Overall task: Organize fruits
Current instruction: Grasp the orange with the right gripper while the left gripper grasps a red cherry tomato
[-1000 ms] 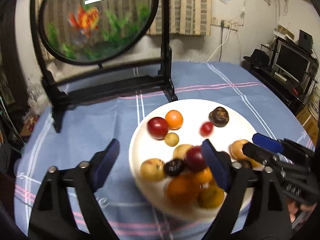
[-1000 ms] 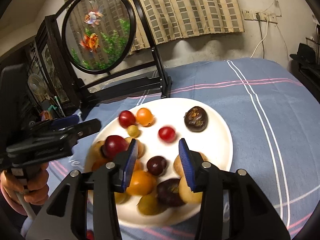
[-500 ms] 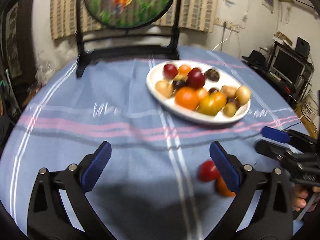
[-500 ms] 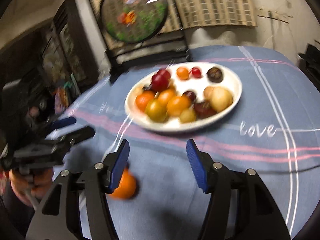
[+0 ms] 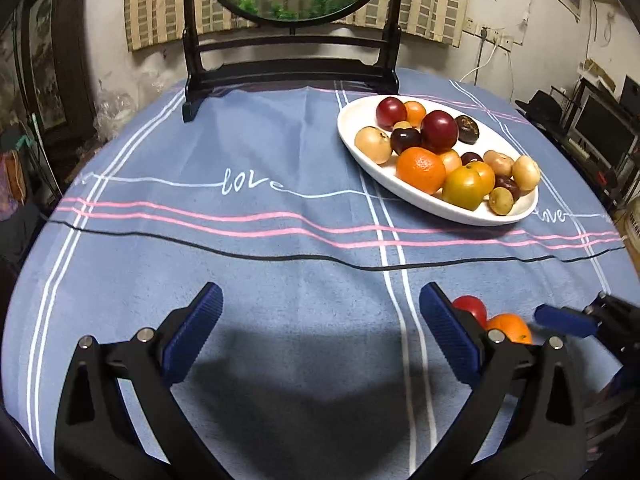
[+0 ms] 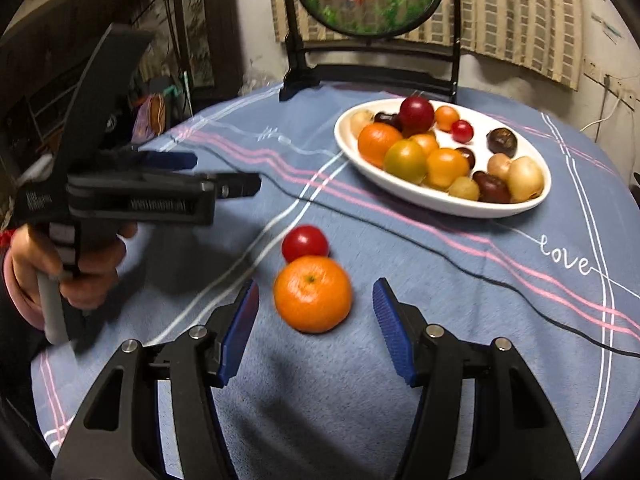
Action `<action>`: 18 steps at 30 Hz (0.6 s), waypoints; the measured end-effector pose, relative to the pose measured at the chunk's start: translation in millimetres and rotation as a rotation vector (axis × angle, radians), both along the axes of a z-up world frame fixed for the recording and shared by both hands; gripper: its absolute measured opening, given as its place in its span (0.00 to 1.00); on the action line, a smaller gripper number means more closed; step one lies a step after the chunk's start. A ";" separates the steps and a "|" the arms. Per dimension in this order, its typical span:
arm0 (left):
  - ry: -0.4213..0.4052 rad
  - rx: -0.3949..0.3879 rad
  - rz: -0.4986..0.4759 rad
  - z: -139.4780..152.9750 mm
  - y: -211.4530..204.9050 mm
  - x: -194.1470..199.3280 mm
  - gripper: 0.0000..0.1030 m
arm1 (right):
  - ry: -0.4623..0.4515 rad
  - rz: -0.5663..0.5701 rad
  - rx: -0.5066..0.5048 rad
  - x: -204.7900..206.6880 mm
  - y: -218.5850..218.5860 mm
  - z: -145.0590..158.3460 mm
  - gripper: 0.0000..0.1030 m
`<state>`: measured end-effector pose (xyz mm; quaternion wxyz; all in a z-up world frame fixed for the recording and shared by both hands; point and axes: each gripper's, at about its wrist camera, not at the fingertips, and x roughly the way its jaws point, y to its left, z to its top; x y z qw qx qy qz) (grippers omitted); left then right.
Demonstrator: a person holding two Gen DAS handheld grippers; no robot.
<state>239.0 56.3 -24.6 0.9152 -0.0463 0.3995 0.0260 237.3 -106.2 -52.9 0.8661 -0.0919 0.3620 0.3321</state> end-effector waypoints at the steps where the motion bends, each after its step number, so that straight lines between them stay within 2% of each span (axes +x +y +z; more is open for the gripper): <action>1: 0.004 -0.010 0.000 -0.2 1.1 0.0 0.97 | -0.001 0.003 -0.009 -0.3 1.8 -1.5 0.59; 5: 0.009 0.015 0.007 -1.1 -1.5 0.4 0.97 | 0.003 0.000 -0.032 -0.5 6.1 -6.9 0.59; 16: 0.006 0.011 -0.010 2.0 -7.8 -3.4 0.98 | 0.027 -0.027 -0.047 6.6 12.6 -11.0 0.59; 18: 0.008 0.012 -0.009 1.6 -7.9 -3.1 0.98 | 0.029 -0.032 -0.057 7.8 14.1 -12.0 0.53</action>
